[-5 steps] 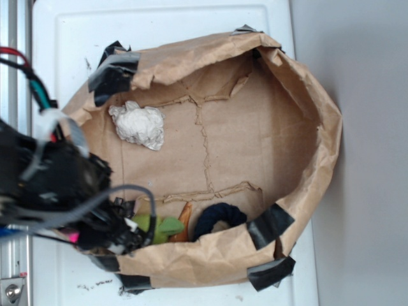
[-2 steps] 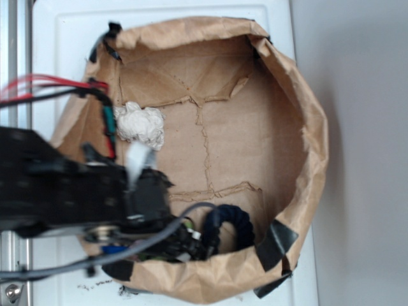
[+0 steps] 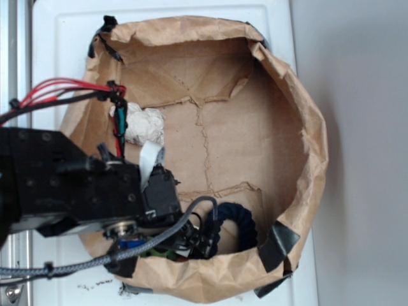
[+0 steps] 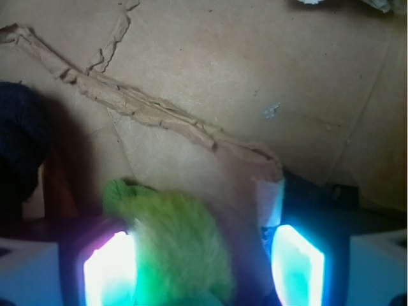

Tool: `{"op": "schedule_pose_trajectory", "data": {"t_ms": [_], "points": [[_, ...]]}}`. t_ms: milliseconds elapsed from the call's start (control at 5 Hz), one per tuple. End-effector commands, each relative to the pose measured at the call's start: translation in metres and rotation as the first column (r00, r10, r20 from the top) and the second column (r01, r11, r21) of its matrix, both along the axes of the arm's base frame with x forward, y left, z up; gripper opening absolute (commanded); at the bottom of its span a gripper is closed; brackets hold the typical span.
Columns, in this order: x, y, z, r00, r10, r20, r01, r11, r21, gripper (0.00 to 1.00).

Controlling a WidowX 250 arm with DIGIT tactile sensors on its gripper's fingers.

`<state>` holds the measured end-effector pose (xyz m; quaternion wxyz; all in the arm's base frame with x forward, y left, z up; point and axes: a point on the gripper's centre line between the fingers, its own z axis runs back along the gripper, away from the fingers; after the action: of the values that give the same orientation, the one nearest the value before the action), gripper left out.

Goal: Grab the green animal.

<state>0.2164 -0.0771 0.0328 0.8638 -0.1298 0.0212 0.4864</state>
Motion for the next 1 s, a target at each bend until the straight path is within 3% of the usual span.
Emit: {"op": "schedule_pose_trajectory", "data": {"t_ms": [0, 200, 400, 800], "points": [[-0.004, 0.003, -0.002, 1.000, 0.006, 0.000, -0.006, 1.000, 0.014, 0.00], [-0.004, 0.002, -0.001, 1.000, 0.003, -0.009, -0.003, 1.000, 0.007, 0.00], [-0.004, 0.002, 0.009, 1.000, -0.012, -0.003, 0.012, 1.000, -0.013, 1.00], [0.020, -0.003, 0.046, 1.000, -0.004, 0.028, 0.008, 0.990, -0.144, 1.00]]}}
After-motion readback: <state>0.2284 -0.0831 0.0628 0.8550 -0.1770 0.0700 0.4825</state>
